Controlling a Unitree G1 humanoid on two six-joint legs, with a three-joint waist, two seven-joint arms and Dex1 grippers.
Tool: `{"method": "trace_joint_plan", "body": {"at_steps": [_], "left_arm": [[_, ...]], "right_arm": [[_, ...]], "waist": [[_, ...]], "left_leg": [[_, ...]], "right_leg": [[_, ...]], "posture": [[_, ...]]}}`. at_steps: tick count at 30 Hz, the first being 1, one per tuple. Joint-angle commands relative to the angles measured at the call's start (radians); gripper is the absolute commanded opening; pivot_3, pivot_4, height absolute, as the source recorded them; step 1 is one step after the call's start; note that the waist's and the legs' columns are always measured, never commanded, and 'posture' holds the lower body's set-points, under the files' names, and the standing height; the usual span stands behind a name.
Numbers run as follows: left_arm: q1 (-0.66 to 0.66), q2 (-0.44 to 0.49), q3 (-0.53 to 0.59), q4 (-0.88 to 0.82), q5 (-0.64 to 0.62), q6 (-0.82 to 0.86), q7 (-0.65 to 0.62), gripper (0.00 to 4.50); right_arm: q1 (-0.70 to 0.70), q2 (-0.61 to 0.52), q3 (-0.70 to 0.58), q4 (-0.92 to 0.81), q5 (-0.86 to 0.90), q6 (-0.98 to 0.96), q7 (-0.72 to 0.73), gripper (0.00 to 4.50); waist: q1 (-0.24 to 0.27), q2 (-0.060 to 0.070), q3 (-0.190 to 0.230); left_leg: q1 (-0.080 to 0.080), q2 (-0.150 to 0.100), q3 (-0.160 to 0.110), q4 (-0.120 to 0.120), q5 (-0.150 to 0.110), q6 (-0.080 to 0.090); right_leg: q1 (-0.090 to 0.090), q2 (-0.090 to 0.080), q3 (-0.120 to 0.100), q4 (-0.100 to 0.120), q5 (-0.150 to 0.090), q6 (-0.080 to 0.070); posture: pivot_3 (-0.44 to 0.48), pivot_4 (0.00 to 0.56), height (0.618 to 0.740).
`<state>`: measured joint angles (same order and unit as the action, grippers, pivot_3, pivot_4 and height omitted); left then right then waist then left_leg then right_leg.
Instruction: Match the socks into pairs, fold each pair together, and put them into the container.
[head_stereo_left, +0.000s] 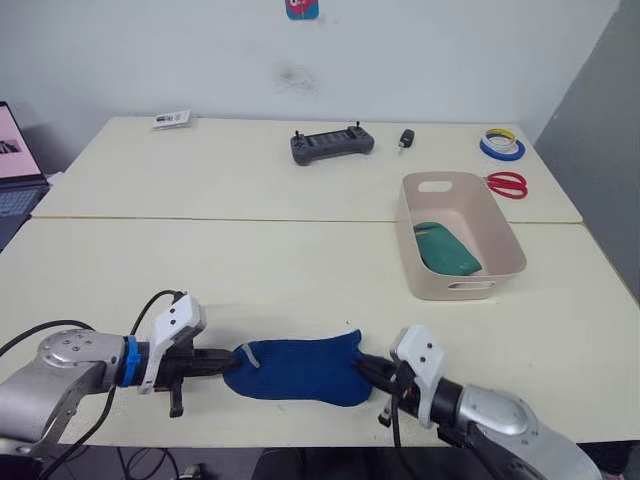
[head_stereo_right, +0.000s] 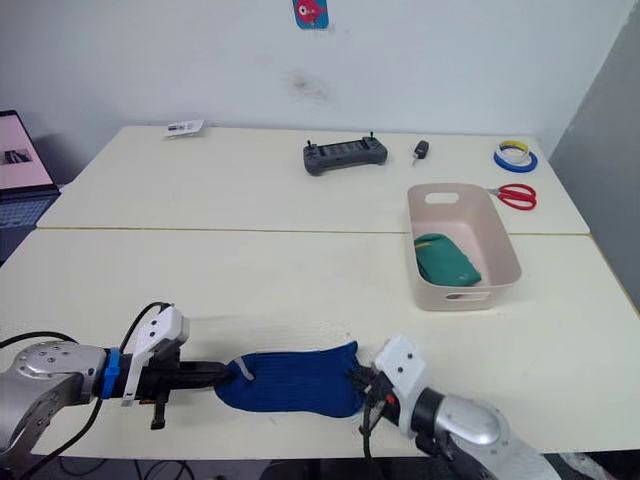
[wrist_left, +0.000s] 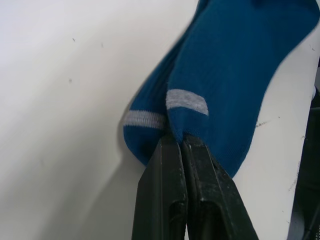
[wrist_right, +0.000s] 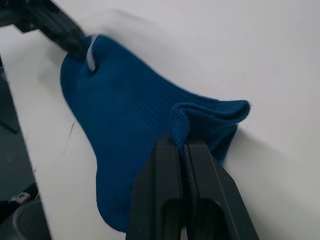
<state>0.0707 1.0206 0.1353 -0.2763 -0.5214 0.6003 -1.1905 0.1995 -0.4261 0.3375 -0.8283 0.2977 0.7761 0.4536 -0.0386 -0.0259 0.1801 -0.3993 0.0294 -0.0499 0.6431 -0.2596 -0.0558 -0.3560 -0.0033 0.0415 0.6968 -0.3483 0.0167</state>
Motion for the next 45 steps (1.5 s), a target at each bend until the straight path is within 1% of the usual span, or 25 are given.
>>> {"method": "trace_joint_plan", "body": {"at_steps": [1, 5, 8, 12, 18, 22, 25, 27, 28, 31, 34, 35, 37, 38, 39, 42, 45], "left_arm": [[-0.040, 0.032, 0.006, -0.016, -0.006, 0.010, -0.020, 0.00], [-0.094, 0.053, -0.020, -0.009, 0.000, 0.042, -0.027, 0.00], [-0.091, 0.089, -0.051, 0.000, 0.031, 0.057, -0.036, 0.00], [-0.079, 0.110, -0.076, 0.029, 0.057, 0.073, -0.034, 0.00], [-0.104, 0.074, -0.130, 0.018, 0.071, 0.093, -0.002, 0.00], [-0.120, 0.059, -0.156, 0.013, 0.082, 0.095, 0.014, 0.00], [-0.137, 0.050, -0.154, 0.012, 0.052, 0.137, 0.010, 0.00], [-0.146, 0.046, -0.147, 0.019, 0.048, 0.137, 0.007, 0.00], [-0.142, 0.050, -0.147, 0.025, 0.067, 0.103, 0.001, 0.20], [-0.122, 0.049, -0.116, 0.032, 0.070, 0.076, 0.003, 0.95], [-0.090, 0.053, -0.053, 0.045, 0.058, 0.057, 0.007, 1.91], [-0.081, 0.048, -0.030, 0.051, 0.058, 0.043, 0.014, 2.20], [-0.056, 0.051, 0.015, 0.062, 0.047, 0.022, -0.001, 2.83], [-0.036, 0.057, 0.035, 0.067, 0.041, 0.017, -0.014, 2.84], [-0.014, 0.061, 0.057, 0.070, 0.029, 0.031, -0.023, 2.84], [0.034, 0.031, 0.113, 0.055, -0.040, 0.124, -0.003, 2.84], [0.064, 0.002, 0.132, 0.033, -0.074, 0.170, 0.025, 2.84]], "right_arm": [[0.034, 0.003, -0.022, -0.050, 0.030, -0.044, -0.001, 0.04], [0.081, -0.005, -0.014, -0.019, 0.015, -0.104, 0.001, 0.04], [0.092, -0.008, -0.001, 0.019, -0.016, -0.146, -0.007, 0.04], [0.085, -0.005, -0.001, 0.049, -0.031, -0.167, -0.013, 0.04], [0.043, -0.003, 0.016, 0.074, -0.061, -0.160, -0.021, 0.04], [0.034, -0.006, 0.019, 0.080, -0.052, -0.142, -0.019, 0.04], [0.032, -0.010, 0.016, 0.077, -0.057, -0.134, -0.023, 0.04], [0.034, -0.010, 0.007, 0.076, -0.055, -0.130, -0.025, 0.52], [0.036, -0.010, 0.002, 0.074, -0.052, -0.131, -0.024, 0.75], [0.040, -0.012, -0.022, 0.060, -0.039, -0.128, -0.021, 1.79], [0.050, -0.021, -0.067, 0.026, -0.003, -0.110, -0.011, 2.87], [0.052, -0.024, -0.079, 0.015, 0.007, -0.105, -0.007, 3.16], [0.055, -0.032, -0.103, -0.006, 0.029, -0.097, 0.000, 3.86], [0.054, -0.038, -0.111, -0.015, 0.040, -0.092, 0.004, 4.22], [0.052, -0.043, -0.117, -0.024, 0.051, -0.085, 0.009, 4.47], [0.043, -0.057, -0.115, -0.025, 0.061, -0.073, 0.018, 4.47], [0.037, -0.064, -0.106, -0.018, 0.057, -0.076, 0.016, 4.47]], "waist": [[0.003, 0.000, 0.000], [0.004, 0.000, 0.000], [0.002, 0.000, 0.000], [0.003, 0.000, 0.000], [0.006, 0.000, 0.000], [0.006, 0.000, 0.000], [0.007, 0.000, 0.000], [0.007, 0.000, 0.000], [0.007, 0.000, 0.000], [0.007, 0.000, 0.000], [0.006, 0.000, 0.000], [0.006, 0.000, 0.000], [0.006, 0.000, 0.000], [0.006, 0.000, 0.000], [0.006, 0.000, 0.000], [0.006, 0.000, 0.000], [0.006, -0.001, 0.000]], "left_leg": [[0.000, 0.000, 0.000, 0.000, 0.000, 0.000], [0.000, 0.001, 0.000, 0.000, 0.000, 0.000], [0.000, 0.000, 0.000, 0.000, 0.000, 0.000], [0.000, 0.000, 0.000, 0.000, 0.000, 0.000], [0.000, 0.000, 0.000, 0.000, 0.000, 0.000], [0.000, 0.000, 0.000, 0.000, 0.000, 0.000], [0.000, 0.000, 0.000, 0.000, 0.000, 0.000], [0.000, 0.000, 0.000, 0.000, 0.000, 0.000], [0.000, 0.000, -0.001, 0.001, 0.000, 0.000], [0.000, 0.000, 0.000, 0.001, 0.000, 0.000], [0.000, 0.000, -0.001, 0.001, 0.000, 0.000], [0.000, 0.000, -0.001, 0.001, 0.000, 0.000], [0.000, 0.001, 0.000, 0.001, 0.000, 0.000], [0.000, 0.001, -0.001, 0.001, 0.000, 0.000], [0.000, 0.001, -0.001, 0.000, 0.000, 0.000], [0.001, 0.001, 0.000, 0.000, 0.000, 0.000], [0.001, 0.000, -0.001, 0.001, 0.000, 0.000]], "right_leg": [[0.000, 0.000, 0.000, 0.000, 0.000, 0.000], [0.000, 0.001, 0.000, 0.000, 0.000, 0.000], [0.000, 0.001, 0.000, 0.000, 0.000, 0.000], [0.000, 0.001, 0.000, 0.000, 0.000, 0.000], [0.000, 0.001, 0.000, 0.000, 0.000, 0.000], [0.000, 0.001, 0.000, 0.000, 0.000, 0.000], [0.000, 0.001, 0.000, 0.000, 0.000, 0.000], [0.001, 0.001, 0.000, 0.000, 0.000, 0.000], [0.001, 0.001, -0.001, 0.000, 0.000, 0.000], [0.001, 0.001, 0.000, 0.000, 0.000, 0.000], [0.001, 0.001, 0.000, 0.001, 0.000, 0.000], [0.001, 0.001, 0.000, 0.001, 0.000, 0.000], [0.001, 0.001, 0.000, 0.001, 0.000, 0.000], [0.001, 0.001, -0.001, 0.001, 0.000, 0.000], [0.001, 0.001, 0.000, 0.001, 0.000, 0.000], [0.001, 0.001, 0.000, 0.000, 0.000, 0.000], [0.001, 0.000, -0.001, 0.000, 0.000, 0.000]], "posture": [[0.000, 0.150, 0.740], [0.000, 0.150, 0.740], [0.000, 0.150, 0.740], [0.000, 0.150, 0.740], [0.000, 0.150, 0.740], [0.000, 0.150, 0.740], [0.000, 0.150, 0.740], [0.000, 0.150, 0.740], [0.000, 0.150, 0.740], [0.000, 0.150, 0.740], [0.000, 0.150, 0.740], [0.000, 0.150, 0.740], [0.000, 0.150, 0.740], [0.000, 0.150, 0.740], [0.000, 0.150, 0.740], [0.000, 0.150, 0.740], [0.000, 0.150, 0.740]]}}
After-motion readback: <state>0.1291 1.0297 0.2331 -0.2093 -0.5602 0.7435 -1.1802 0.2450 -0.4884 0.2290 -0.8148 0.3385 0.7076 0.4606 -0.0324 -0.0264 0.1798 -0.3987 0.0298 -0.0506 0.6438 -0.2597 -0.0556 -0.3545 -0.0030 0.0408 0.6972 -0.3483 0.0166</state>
